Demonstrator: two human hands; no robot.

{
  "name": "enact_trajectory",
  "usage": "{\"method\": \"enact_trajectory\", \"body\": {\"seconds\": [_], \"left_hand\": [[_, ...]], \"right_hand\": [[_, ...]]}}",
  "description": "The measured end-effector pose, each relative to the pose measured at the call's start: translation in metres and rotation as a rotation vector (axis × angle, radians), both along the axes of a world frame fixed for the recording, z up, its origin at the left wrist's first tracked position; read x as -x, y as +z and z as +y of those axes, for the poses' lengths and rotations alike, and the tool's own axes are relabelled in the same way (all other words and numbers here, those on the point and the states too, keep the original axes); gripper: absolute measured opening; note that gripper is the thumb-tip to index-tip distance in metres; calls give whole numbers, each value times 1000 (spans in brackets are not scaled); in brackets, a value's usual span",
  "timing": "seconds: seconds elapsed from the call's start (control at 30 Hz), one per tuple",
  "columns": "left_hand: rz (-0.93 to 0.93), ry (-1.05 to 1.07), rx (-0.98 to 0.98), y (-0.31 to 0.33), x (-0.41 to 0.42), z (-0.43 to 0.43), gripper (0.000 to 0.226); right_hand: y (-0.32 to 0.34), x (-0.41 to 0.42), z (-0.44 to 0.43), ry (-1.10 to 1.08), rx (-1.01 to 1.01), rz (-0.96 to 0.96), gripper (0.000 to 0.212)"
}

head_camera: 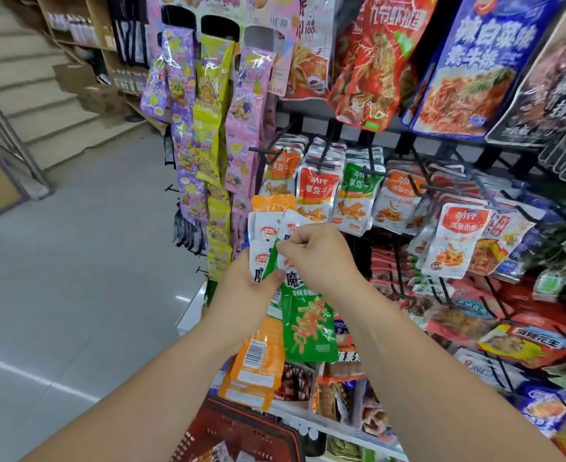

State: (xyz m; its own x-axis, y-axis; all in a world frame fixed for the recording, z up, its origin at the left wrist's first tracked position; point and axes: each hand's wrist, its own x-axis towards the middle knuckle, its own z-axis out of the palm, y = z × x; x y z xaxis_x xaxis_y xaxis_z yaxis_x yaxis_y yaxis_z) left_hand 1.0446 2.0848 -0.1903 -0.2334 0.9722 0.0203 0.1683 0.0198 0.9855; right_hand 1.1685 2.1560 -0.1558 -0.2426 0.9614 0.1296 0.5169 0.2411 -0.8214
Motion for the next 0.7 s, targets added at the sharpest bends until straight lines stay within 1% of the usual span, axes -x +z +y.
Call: {"method": "enact_trajectory", "body": {"seconds": [0.07, 0.13, 0.17, 0.23, 0.3, 0.4, 0.5, 0.57, 0.6, 0.7], "left_hand": [[-3, 15, -15, 7, 2, -1, 33], [-37, 21, -47, 14, 4, -4, 34], [-58, 15, -65, 18, 4, -6, 36], [-93, 10, -92, 28, 3, -11, 38], [-137, 25, -111, 40, 6, -15, 35], [-227, 40, -143, 63, 16, -16, 28], [-312, 73, -194, 92, 28, -13, 24], [-328, 78, -242, 116, 32, -7, 22], [-314, 67, -265, 128, 32, -4, 22], [-298, 37, -321, 163, 29, 4, 23]], "right_hand": [[7, -1, -4, -24, 3, 70, 35], [18, -1, -11, -32, -13, 142, 16], [25, -2, -15, -42, -23, 177, 12], [36, -4, -21, -54, -50, 235, 29], [48, -6, -29, -56, -107, 283, 39], [66, -16, -41, -30, -139, 345, 40], [80, -23, -48, -12, -122, 332, 30], [89, -24, -47, 17, -138, 313, 25], [94, -24, -45, 29, -156, 302, 29], [120, -23, -38, 58, -197, 324, 51]]}}
